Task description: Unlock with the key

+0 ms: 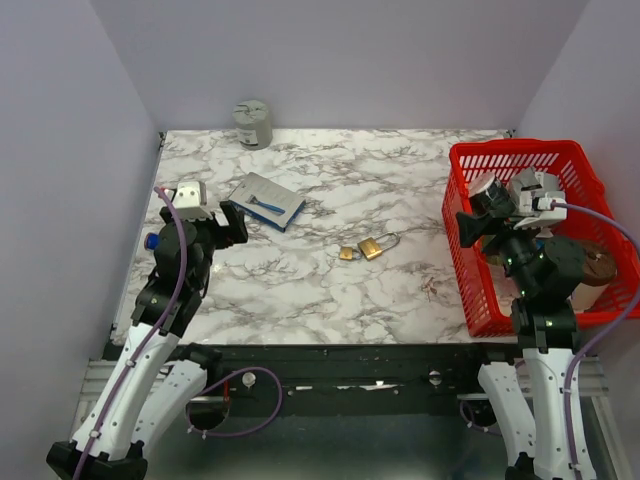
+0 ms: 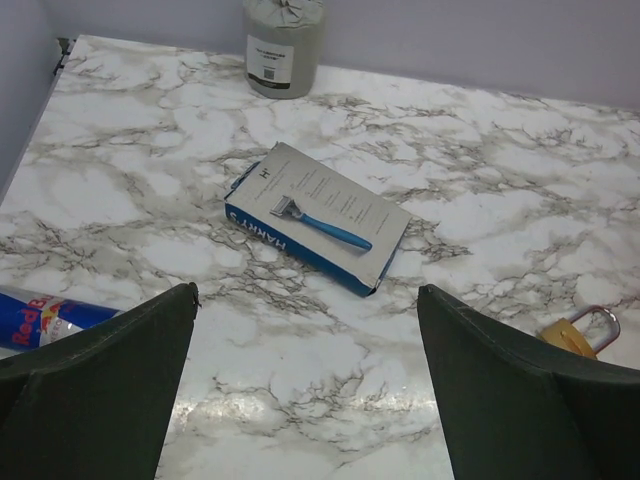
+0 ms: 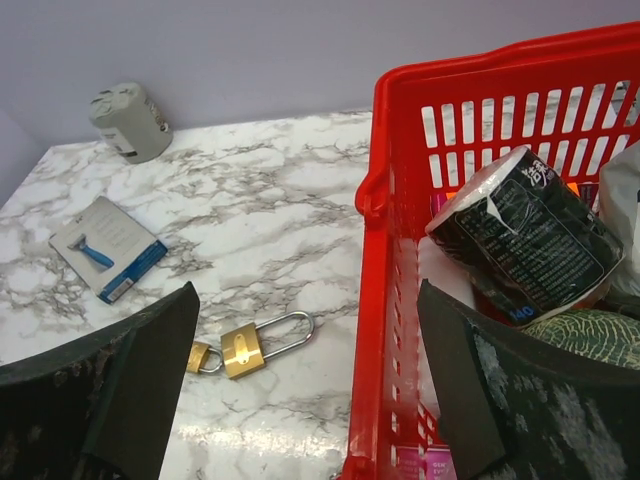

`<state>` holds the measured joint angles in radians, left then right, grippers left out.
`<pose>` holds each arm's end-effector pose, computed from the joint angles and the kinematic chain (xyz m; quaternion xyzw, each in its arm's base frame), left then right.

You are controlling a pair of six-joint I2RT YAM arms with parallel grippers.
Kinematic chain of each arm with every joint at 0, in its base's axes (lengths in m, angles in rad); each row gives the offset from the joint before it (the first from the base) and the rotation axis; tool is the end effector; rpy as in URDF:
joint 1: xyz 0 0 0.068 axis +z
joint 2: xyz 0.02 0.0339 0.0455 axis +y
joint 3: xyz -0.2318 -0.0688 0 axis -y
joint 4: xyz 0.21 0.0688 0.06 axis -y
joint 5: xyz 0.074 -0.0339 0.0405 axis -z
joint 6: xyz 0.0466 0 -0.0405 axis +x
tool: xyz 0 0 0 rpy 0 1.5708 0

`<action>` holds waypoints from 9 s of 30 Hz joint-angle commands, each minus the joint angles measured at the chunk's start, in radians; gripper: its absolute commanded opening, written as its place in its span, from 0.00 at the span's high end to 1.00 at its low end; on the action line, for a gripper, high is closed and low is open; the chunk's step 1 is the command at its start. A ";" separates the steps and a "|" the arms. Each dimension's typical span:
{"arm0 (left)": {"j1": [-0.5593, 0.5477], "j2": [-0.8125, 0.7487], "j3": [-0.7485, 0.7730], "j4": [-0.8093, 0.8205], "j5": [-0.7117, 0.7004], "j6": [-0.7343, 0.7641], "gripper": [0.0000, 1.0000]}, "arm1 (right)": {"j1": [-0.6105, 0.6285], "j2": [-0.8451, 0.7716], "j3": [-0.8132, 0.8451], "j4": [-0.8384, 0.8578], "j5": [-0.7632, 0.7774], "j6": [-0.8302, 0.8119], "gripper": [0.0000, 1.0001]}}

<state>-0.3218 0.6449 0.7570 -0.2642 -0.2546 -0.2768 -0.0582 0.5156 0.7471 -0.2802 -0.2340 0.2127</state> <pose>0.1502 -0.0377 0.3179 -0.0657 0.7543 -0.0984 0.6457 0.1286 0.0033 0.3286 0.0173 0.7234 0.1371 0.6764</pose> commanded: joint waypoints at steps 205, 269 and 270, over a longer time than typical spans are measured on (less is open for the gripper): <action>-0.479 0.349 -0.099 0.243 1.060 0.024 1.00 | 0.862 0.587 0.206 -0.088 -0.501 0.024 0.64; -0.479 0.338 -0.090 0.227 1.086 0.034 1.00 | 0.906 0.604 0.210 -0.122 -0.429 -0.024 0.71; -0.479 0.340 -0.090 0.226 1.083 0.034 1.00 | 0.908 0.606 0.209 -0.123 -0.432 -0.026 0.78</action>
<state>-0.7944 0.9794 0.6411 -0.0441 0.8059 -0.2646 0.8387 1.1130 0.9295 -0.3828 -0.6212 0.2070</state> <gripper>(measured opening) 0.007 0.301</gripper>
